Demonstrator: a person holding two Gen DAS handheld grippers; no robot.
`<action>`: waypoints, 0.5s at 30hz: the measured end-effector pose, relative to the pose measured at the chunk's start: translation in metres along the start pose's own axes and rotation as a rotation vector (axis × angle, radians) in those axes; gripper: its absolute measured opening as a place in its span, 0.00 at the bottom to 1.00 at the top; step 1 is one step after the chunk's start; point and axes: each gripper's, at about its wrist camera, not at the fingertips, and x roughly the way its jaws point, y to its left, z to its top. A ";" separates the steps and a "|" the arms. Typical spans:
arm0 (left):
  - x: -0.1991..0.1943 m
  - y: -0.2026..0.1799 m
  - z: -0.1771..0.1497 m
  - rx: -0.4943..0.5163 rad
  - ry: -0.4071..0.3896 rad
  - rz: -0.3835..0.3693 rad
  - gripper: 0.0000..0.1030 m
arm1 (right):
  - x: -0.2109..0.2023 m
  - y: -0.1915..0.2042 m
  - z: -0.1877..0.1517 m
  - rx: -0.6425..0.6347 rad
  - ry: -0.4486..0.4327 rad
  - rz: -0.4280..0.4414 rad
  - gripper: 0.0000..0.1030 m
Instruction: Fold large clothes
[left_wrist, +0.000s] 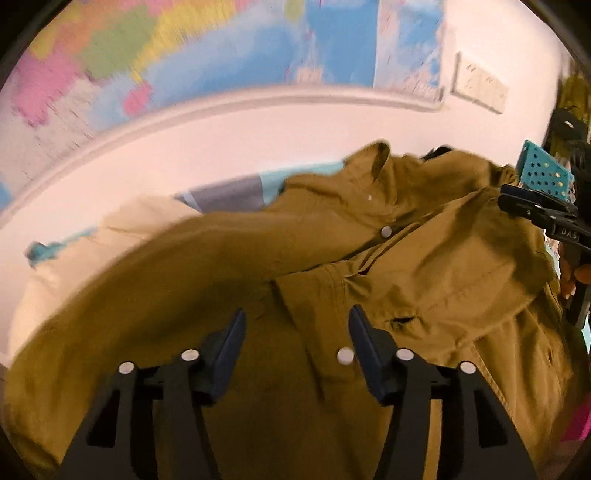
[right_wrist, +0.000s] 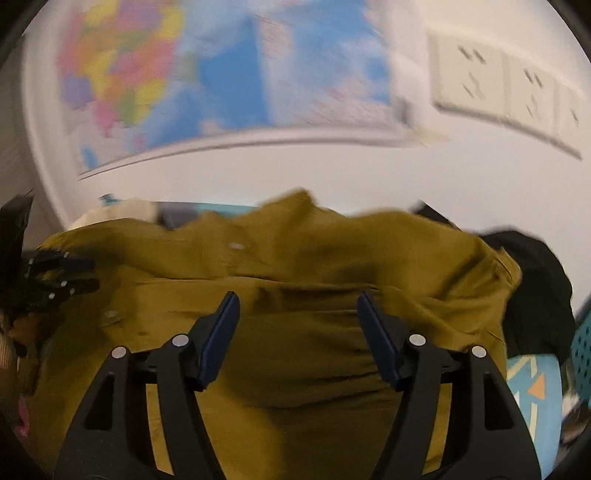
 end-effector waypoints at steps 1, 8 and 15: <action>-0.012 0.001 -0.004 0.006 -0.024 0.009 0.63 | -0.004 0.012 0.001 -0.020 -0.004 0.039 0.64; -0.087 0.044 -0.032 -0.008 -0.132 0.217 0.72 | 0.051 0.069 -0.015 -0.110 0.161 0.167 0.63; -0.111 0.106 -0.064 -0.116 -0.063 0.405 0.74 | 0.089 0.072 -0.030 -0.028 0.266 0.151 0.66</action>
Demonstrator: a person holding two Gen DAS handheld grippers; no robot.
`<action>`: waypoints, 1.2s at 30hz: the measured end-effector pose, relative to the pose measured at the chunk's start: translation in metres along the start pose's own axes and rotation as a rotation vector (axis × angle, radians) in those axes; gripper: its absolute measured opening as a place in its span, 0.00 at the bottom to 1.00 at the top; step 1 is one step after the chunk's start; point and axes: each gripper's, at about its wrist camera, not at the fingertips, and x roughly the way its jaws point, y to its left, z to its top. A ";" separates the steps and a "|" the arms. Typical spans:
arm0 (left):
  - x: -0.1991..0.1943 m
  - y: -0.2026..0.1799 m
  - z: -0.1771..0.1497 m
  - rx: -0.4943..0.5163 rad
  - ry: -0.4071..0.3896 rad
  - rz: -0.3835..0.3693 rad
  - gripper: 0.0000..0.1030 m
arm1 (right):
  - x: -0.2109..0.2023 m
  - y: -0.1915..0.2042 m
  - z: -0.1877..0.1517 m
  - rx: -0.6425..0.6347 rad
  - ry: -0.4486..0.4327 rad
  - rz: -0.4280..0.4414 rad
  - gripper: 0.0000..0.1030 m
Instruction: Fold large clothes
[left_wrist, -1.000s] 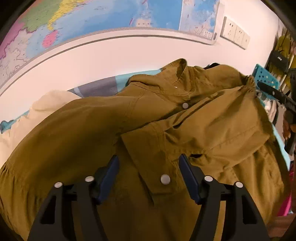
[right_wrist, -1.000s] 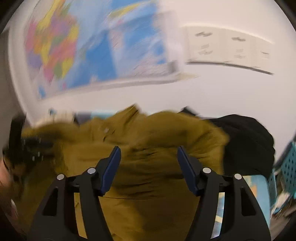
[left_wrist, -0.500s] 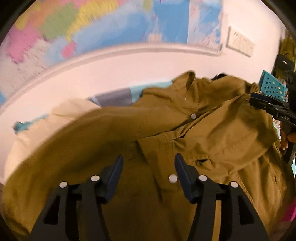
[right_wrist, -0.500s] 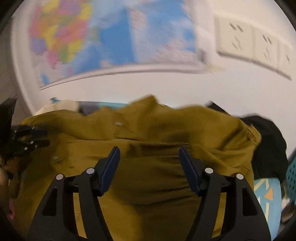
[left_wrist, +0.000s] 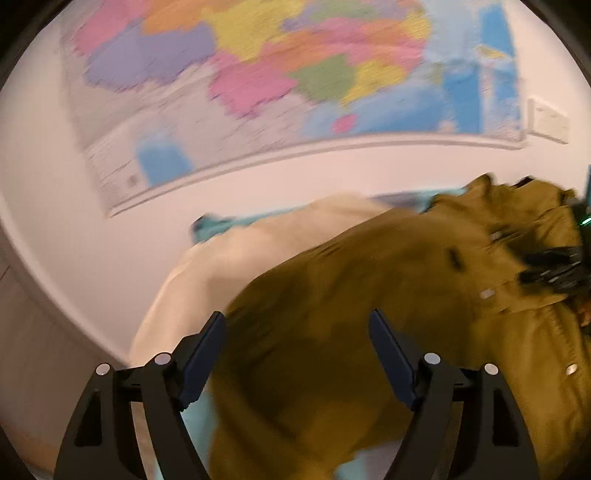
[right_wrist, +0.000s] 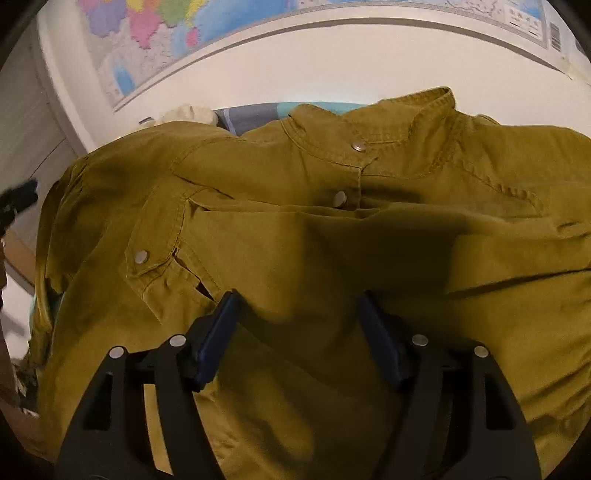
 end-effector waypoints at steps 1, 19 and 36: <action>0.003 0.006 -0.005 -0.005 0.020 0.018 0.74 | -0.005 0.006 0.000 -0.007 -0.010 0.005 0.66; 0.029 0.035 -0.020 -0.060 0.122 -0.038 0.24 | 0.074 0.321 -0.043 -0.442 0.230 0.666 0.77; -0.087 0.013 0.014 -0.063 -0.240 -0.204 0.56 | -0.124 0.141 0.042 -0.398 -0.093 0.502 0.03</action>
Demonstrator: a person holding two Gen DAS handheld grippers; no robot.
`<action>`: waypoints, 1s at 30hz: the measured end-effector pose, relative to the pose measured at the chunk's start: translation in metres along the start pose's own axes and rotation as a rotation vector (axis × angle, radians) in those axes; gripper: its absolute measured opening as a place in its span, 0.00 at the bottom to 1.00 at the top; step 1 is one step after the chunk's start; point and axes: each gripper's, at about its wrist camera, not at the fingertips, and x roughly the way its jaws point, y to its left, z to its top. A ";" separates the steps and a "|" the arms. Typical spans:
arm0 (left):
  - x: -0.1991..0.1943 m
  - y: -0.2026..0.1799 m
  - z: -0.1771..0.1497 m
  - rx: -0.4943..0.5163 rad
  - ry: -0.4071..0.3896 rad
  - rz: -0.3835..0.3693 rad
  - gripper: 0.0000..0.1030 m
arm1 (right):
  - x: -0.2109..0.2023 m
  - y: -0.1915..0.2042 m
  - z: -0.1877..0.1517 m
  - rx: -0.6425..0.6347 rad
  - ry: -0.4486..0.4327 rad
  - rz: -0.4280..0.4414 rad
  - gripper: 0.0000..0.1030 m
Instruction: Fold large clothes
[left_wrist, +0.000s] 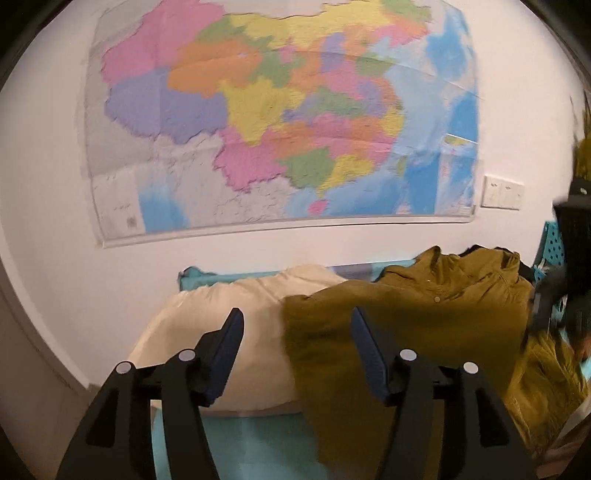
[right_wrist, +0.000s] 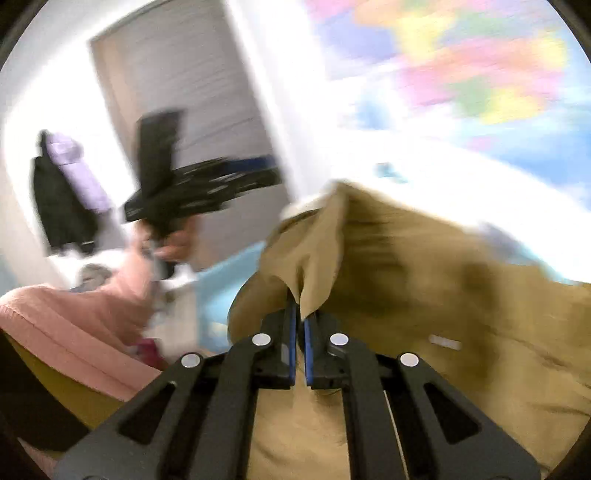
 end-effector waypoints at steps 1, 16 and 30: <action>0.003 -0.007 0.000 0.013 0.005 -0.007 0.56 | -0.021 -0.015 -0.004 0.024 0.005 -0.059 0.03; 0.144 -0.130 -0.031 0.166 0.287 -0.130 0.62 | -0.117 -0.206 -0.123 0.433 0.154 -0.538 0.05; 0.202 -0.145 -0.060 0.216 0.425 -0.130 0.73 | -0.142 -0.188 -0.190 0.507 -0.034 -0.417 0.79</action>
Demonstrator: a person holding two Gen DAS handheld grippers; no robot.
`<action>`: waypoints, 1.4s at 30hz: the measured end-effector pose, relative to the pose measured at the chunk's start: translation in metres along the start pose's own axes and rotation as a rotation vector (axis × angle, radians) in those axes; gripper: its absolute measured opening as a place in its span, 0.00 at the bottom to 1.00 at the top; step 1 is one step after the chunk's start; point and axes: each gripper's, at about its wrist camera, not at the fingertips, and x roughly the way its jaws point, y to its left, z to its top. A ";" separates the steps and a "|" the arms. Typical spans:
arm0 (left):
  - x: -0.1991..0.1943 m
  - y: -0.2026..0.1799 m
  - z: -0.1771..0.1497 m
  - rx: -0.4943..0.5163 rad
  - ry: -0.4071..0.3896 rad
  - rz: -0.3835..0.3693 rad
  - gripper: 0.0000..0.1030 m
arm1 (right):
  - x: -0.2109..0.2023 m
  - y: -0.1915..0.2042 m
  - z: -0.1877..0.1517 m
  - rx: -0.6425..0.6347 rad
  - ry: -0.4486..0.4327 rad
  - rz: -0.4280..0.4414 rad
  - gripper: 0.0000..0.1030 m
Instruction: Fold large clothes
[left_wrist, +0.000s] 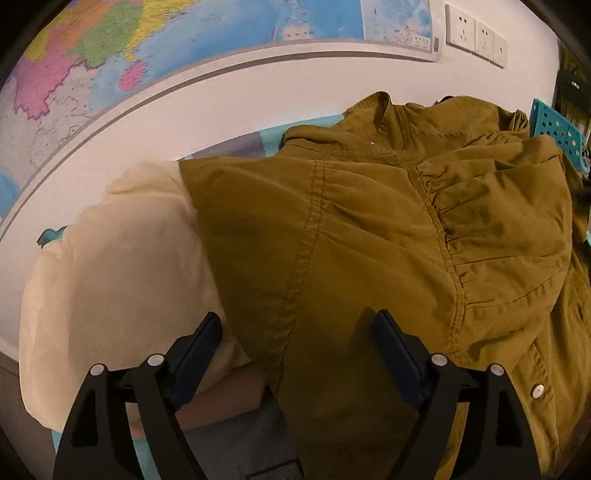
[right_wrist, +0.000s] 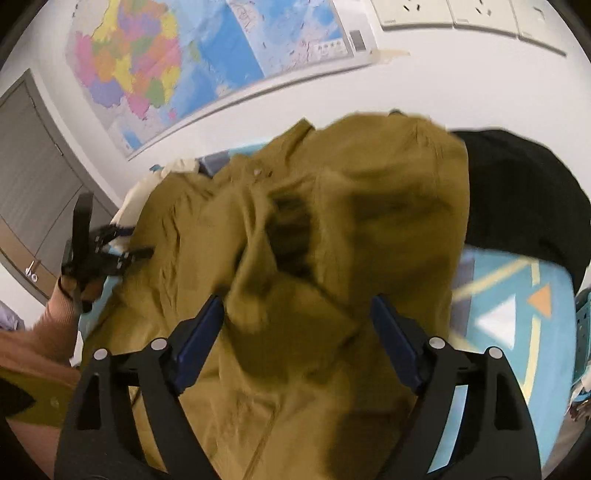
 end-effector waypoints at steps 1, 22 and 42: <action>0.003 -0.001 0.001 0.006 -0.003 0.003 0.61 | 0.001 0.002 -0.007 -0.009 -0.005 0.002 0.79; -0.001 0.034 0.012 -0.232 -0.072 0.116 0.21 | 0.010 -0.063 0.044 0.241 -0.015 -0.081 0.54; -0.038 -0.003 0.021 -0.118 -0.203 0.159 0.47 | -0.024 -0.028 0.002 0.146 -0.057 -0.243 0.38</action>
